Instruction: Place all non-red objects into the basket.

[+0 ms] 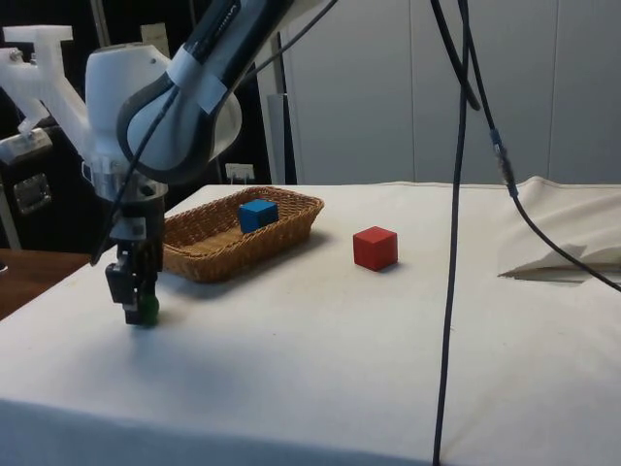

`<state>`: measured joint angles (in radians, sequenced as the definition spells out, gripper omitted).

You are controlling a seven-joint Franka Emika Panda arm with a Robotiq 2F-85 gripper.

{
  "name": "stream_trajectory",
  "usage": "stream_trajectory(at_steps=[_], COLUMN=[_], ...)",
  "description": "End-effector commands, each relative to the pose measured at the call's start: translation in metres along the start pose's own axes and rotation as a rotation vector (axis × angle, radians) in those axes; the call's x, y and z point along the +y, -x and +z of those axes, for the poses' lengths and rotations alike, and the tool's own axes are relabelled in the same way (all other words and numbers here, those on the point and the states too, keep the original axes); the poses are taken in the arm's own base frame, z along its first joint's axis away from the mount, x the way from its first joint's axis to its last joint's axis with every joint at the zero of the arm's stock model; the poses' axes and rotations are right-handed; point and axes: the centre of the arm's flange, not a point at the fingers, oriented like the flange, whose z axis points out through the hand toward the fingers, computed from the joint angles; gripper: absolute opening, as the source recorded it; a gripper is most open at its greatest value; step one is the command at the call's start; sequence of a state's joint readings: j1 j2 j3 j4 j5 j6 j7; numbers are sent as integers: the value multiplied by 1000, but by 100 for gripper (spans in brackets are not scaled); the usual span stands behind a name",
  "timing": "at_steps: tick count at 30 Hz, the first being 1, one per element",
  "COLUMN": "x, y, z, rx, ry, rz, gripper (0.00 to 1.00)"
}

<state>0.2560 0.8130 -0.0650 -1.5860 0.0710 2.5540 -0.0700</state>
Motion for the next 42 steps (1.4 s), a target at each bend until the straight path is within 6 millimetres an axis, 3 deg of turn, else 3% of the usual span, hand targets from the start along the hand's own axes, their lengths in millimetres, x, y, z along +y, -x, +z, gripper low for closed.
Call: stream_trajectory(at_steps=[1,21,29,42], x=[-1,6,12,48], y=[-2,-8,-8,10], z=[-9,-75,-83,-94], rx=[3,-4,-8,-15], ry=[-9,-9,-4,-15], rz=[-2,2,5,12], gripper=[0,0,0,0])
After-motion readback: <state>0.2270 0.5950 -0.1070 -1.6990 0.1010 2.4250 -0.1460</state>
